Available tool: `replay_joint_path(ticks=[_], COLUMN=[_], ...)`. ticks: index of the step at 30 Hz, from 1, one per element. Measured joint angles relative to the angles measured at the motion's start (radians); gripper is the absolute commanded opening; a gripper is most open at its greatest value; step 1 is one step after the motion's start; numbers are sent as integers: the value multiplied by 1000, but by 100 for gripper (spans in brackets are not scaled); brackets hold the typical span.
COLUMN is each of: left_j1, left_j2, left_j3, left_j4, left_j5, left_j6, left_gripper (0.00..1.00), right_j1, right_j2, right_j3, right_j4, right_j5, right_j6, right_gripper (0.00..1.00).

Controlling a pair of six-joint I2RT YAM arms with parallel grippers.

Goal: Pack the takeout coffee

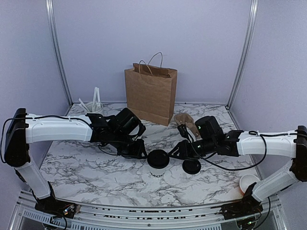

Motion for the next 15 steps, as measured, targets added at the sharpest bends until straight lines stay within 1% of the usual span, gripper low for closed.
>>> replay_joint_path(ticks=[15], left_j1=[6], left_j2=[-30], left_j3=[-2], left_j4=[10], left_j5=[19], left_j6=[-3], left_gripper=[26], right_j1=[-5], right_j2=[29], right_j3=[-13], right_j4=[35], right_j5=[-1], right_j6=[10], right_gripper=[31])
